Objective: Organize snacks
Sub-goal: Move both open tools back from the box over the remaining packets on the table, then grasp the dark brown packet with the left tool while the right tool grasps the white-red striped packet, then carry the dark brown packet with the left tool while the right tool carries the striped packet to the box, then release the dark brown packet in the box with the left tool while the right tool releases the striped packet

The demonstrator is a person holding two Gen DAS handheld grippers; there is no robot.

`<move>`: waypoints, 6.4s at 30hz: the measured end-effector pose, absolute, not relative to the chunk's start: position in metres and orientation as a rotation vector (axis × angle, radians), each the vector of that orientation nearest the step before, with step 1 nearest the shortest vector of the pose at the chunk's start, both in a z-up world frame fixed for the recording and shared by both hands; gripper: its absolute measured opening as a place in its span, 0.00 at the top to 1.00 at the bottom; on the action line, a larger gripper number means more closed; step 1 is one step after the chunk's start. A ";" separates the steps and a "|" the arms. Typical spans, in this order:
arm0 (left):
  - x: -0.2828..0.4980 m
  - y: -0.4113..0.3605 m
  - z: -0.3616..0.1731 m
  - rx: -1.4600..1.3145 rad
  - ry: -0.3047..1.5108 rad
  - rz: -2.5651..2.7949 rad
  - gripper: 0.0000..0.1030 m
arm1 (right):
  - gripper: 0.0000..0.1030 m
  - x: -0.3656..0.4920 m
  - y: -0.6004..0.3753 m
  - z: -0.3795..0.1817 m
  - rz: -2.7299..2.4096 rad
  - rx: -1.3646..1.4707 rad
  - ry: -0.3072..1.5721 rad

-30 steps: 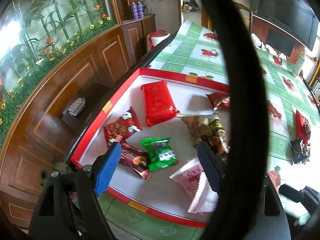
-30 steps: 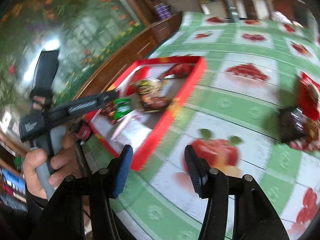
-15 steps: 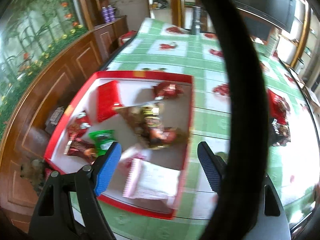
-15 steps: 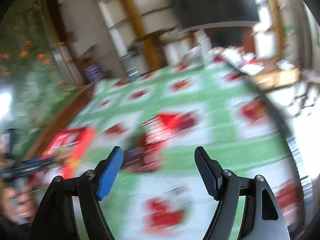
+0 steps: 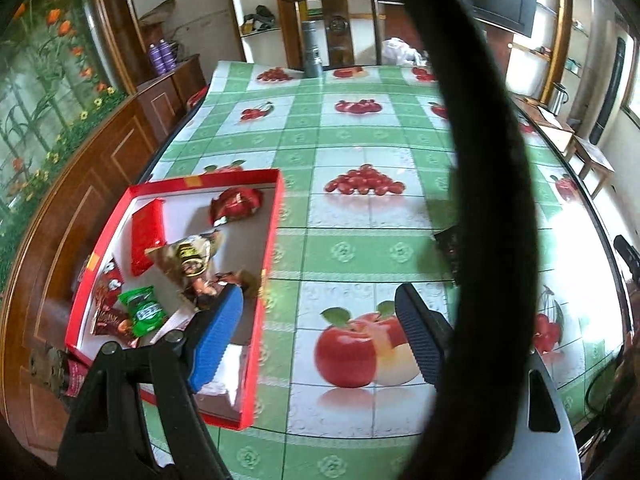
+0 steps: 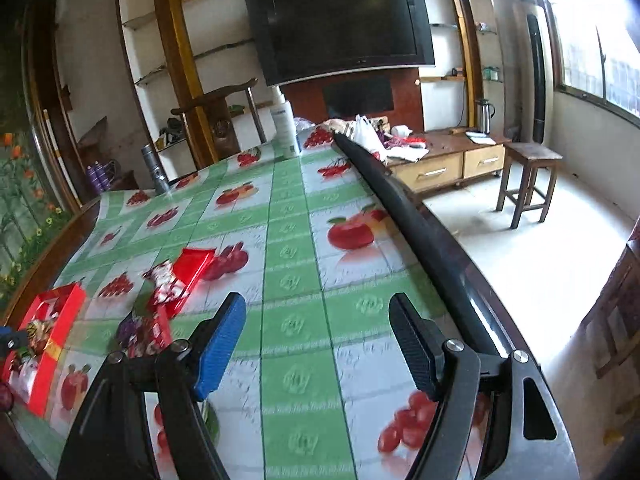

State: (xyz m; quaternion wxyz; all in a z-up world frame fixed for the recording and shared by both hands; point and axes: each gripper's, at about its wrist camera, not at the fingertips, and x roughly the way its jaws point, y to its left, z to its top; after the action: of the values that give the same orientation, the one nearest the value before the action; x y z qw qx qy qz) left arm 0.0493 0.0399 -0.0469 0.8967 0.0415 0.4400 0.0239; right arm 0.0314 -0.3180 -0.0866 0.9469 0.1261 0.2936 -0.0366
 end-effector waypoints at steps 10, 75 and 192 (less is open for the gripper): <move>0.058 0.050 -0.057 0.049 0.946 0.059 0.23 | 0.28 0.011 -0.296 -0.075 0.091 0.274 0.598; 0.053 0.029 -0.062 0.031 0.888 0.019 0.65 | 0.81 0.026 -0.218 -0.059 0.514 0.382 0.684; 0.079 0.230 -0.081 -0.182 0.876 0.394 0.28 | 0.75 0.132 0.030 -0.087 0.743 0.128 0.832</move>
State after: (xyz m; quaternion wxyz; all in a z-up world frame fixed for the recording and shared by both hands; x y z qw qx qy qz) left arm 0.0792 0.2303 -0.0815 0.8828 -0.0872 0.4210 0.1892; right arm 0.1316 0.0296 -0.0865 0.8467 0.0608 0.3944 0.3521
